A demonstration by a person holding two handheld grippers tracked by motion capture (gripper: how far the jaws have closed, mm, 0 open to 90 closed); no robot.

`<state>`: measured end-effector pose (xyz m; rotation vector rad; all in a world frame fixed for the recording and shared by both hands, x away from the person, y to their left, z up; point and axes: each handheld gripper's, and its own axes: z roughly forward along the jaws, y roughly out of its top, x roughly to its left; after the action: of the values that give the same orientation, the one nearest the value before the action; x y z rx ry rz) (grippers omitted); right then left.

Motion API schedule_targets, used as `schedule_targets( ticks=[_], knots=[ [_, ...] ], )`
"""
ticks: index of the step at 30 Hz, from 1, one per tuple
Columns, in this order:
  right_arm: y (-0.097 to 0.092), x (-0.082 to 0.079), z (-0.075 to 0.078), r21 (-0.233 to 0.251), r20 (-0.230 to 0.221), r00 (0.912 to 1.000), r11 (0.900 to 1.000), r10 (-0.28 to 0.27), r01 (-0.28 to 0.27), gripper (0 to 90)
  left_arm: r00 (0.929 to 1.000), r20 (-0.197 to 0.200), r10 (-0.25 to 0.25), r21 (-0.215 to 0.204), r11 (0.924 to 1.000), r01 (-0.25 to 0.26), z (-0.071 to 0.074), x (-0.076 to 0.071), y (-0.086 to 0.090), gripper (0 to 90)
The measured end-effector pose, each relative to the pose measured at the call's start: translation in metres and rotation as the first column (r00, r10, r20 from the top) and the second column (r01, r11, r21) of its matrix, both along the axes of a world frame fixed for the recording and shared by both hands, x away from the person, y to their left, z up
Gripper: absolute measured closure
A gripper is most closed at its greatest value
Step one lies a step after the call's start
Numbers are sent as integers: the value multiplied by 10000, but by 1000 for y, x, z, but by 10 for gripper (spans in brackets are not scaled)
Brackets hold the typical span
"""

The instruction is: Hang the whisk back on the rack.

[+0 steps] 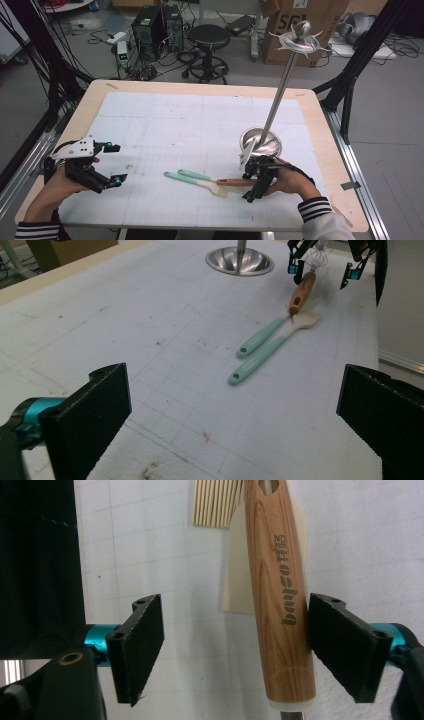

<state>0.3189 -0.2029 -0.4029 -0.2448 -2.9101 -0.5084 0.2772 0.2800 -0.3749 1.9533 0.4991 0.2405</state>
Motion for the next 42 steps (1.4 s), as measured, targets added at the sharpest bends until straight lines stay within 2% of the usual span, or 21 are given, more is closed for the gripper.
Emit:
schedule_targets(
  ticks=[3, 6, 7, 9, 12, 13, 17, 19, 20, 21, 23, 24, 25, 26, 29, 30, 33, 35, 36, 38, 42],
  knots=[
    [0, 1, -1, -11, 159, 9999, 10000, 39, -39, 277, 10000, -3, -11, 5, 10000, 11, 0, 0, 0, 16],
    [0, 1, -1, -217, 199, 9997, 9997, -108, 112, 322, 10000, -1, 7, 1, 10000, -7, 0, 0, 0, 17],
    [0, 0, 0, -365, 146, 9994, 9988, -311, 316, 332, 10000, -2, 7, -3, 10000, -7, 0, 0, 0, 17],
    [0, 3, -2, -162, 263, 9997, 9999, -22, 26, 351, 10000, -3, 7, 11, 10000, -7, 0, 0, 0, 16],
    [0, 3, -2, -230, 333, 9994, 9997, -27, 35, 383, 10000, -8, 10, 14, 10000, -10, 0, 0, 0, 17],
    [0, 2, -1, -405, 235, 9995, 9989, -229, 238, 399, 10000, -12, 14, 17, 10000, -14, 0, 0, 0, 17],
    [1, 4, -3, -354, 477, 9989, 9994, -7, 24, 443, 10000, -1, 18, 15, 10000, -18, 0, 0, 0, 17],
    [1, 2, -2, -552, 484, 9988, 9984, -121, 148, 441, 10000, 0, 28, 15, 10000, -28, 0, 1, 0, 16],
    [1, 2, -2, -513, 439, 9989, 9986, -132, 155, 445, 10000, -1, 29, 12, 10000, -29, 0, 0, 0, 16],
    [1, 4, -2, -426, 583, 9983, 9991, 52, -27, 460, 10000, 3, 26, 22, 10000, -26, 0, 1, 0, 16],
    [2, 3, -2, -518, 555, 9985, 9987, 20, 9, 483, 10000, -17, 49, 0, 10000, -49, -1, 1, 0, 16],
    [2, 2, -1, -734, 516, 9984, 9970, -210, 248, 491, 10000, -22, 49, 9, 10000, -49, -1, 1, 0, 16],
    [3, 4, -2, -604, 602, 9982, 9982, 38, -1, 500, 10000, -21, 25, 17, 10000, -25, -1, 1, 0, 16],
    [3, 3, -1, -725, 613, 9981, 9973, -107, 152, 509, 10000, -23, 25, 16, 10000, -25, -1, 1, 0, 16],
    [5, 5, -3, -759, 848, 9964, 9971, 42, 23, 560, 10000, -37, 41, -1, 10000, -41, -1, 1, 0, 16],
    [5, 3, -2, -956, 750, 9969, 9950, -218, 290, 582, 10000, -23, 48, 16, 10000, -48, -1, 1, 0, 16],
    [4, 4, -1, -954, 923, 9957, 9952, -123, 211, 646, 10000, -45, 71, -10, 10000, -71, -1, 1, 0, 16],
    [5, 2, 0, -1005, 1006, 9949, 9948, -41, 143, 656, 10000, -37, 64, -19, 10000, -64, -1, 1, 0, 17],
    [5, 3, -1, -961, 1060, 9942, 9953, 191, -89, 662, 10000, -44, 61, -40, 10000, -61, -1, 1, 1, 16],
    [7, 0, 1, -1159, 1005, 9948, 9933, 132, -14, 669, 10000, -31, 79, -40, 10000, -80, 0, 1, 1, 17],
    [6, 1, 1, -1033, 986, 9944, 9943, 369, -266, 671, 10000, -22, 67, -68, 10000, -67, 0, 1, 1, 16]
  ],
)
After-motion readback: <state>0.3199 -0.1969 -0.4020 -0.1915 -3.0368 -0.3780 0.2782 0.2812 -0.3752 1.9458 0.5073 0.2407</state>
